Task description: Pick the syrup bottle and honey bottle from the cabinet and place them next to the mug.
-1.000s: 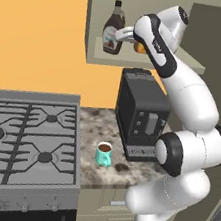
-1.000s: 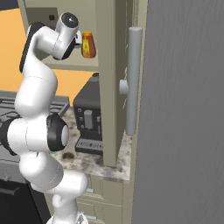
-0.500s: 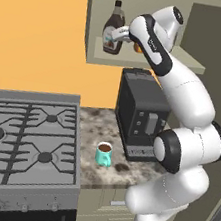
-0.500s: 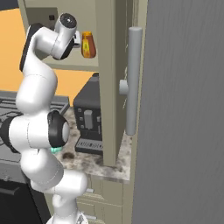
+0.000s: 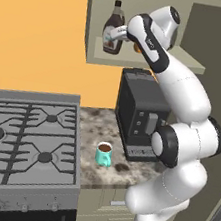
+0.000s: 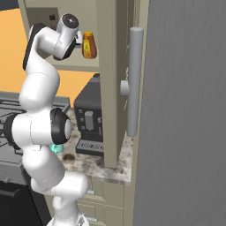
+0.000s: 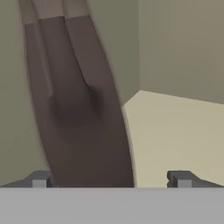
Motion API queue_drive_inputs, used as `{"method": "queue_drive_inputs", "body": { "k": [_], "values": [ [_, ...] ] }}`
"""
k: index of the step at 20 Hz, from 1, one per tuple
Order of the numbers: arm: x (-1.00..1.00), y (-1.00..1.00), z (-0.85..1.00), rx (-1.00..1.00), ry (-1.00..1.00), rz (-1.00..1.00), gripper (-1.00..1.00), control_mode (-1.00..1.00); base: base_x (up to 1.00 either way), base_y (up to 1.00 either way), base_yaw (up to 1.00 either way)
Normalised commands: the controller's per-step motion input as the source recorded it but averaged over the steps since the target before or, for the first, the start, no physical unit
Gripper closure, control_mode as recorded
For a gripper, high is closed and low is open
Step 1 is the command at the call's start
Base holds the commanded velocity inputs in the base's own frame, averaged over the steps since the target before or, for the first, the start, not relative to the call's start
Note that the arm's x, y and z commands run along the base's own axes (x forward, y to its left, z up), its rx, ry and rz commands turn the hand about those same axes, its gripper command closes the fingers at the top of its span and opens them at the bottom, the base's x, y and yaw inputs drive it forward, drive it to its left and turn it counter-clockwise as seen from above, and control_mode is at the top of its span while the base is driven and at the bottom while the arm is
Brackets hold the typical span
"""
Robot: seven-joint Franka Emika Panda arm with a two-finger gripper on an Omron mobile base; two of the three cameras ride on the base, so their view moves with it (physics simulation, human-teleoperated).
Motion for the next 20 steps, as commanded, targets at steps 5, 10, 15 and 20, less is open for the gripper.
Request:
{"method": "queue_drive_inputs", "body": {
  "k": [5, 10, 15, 20],
  "values": [
    [0.05, 0.07, 0.0, 0.0, 0.0, 0.0, -1.0, -1.0, 0.0, 0.0, 0.0],
    [0.0, 0.05, 0.0, 0.0, 0.0, 0.0, -1.0, -1.0, 0.0, 0.0, 0.0],
    [0.0, 0.0, 0.0, 0.0, 0.0, 0.0, 1.0, -1.0, 0.0, 0.0, 0.0],
    [0.0, 0.0, 0.0, 0.0, 0.0, 0.0, 1.0, -1.0, 0.0, 0.0, 0.0]
  ]
}}
